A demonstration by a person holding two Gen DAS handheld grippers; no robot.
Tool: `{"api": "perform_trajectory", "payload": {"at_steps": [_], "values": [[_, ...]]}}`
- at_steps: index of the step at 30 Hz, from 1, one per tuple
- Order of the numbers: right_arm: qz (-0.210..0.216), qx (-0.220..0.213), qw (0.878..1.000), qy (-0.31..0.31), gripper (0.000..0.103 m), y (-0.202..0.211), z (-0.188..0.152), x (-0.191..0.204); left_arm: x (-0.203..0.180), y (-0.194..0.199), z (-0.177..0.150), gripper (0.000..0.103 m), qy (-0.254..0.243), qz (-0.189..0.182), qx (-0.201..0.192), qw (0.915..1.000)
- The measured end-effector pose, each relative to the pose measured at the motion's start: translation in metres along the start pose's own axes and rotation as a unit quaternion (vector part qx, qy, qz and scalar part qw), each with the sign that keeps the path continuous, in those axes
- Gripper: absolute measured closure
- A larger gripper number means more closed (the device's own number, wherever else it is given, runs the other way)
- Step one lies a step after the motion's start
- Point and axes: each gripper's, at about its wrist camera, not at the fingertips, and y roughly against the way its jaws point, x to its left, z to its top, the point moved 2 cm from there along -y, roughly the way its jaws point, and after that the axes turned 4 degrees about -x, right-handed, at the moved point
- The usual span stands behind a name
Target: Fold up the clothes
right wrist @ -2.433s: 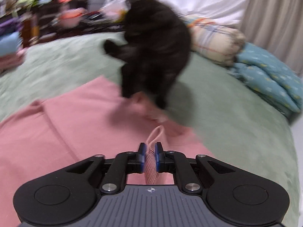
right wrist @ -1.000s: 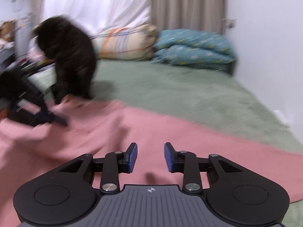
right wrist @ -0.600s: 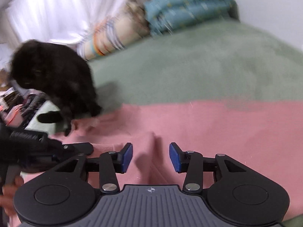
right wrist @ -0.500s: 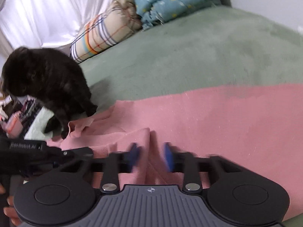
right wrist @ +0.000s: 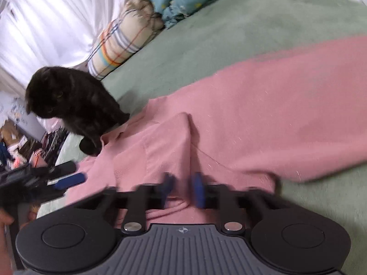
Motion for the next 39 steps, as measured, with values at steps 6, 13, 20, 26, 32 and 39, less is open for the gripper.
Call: {"api": "perform_trajectory", "payload": {"at_steps": [6,13,20,26,32,39], "values": [[-0.012,-0.01,1.0,-0.013,0.088,0.022,-0.003,-0.001,0.077,0.077,0.018,0.046,0.034,0.091,-0.064,0.9932],[-0.005,-0.046,0.999,0.0,0.074,0.064,-0.02,0.019,0.133,0.07,0.052,0.047,0.077,0.088,-0.083,0.9897],[0.015,-0.031,0.999,-0.011,0.069,0.098,-0.043,0.034,0.151,0.02,0.079,0.072,0.059,0.084,-0.053,0.9933],[0.027,-0.02,0.999,-0.013,0.066,0.09,-0.049,0.048,0.156,0.021,0.077,0.098,0.022,0.083,-0.072,0.9938],[0.041,0.016,0.999,0.001,0.066,0.057,-0.061,0.064,0.2,0.035,0.082,0.102,0.101,0.129,-0.115,0.9799],[0.059,0.034,0.998,-0.004,0.062,0.047,-0.078,0.073,0.203,0.048,0.08,0.086,0.136,0.019,-0.08,0.9873]]}}
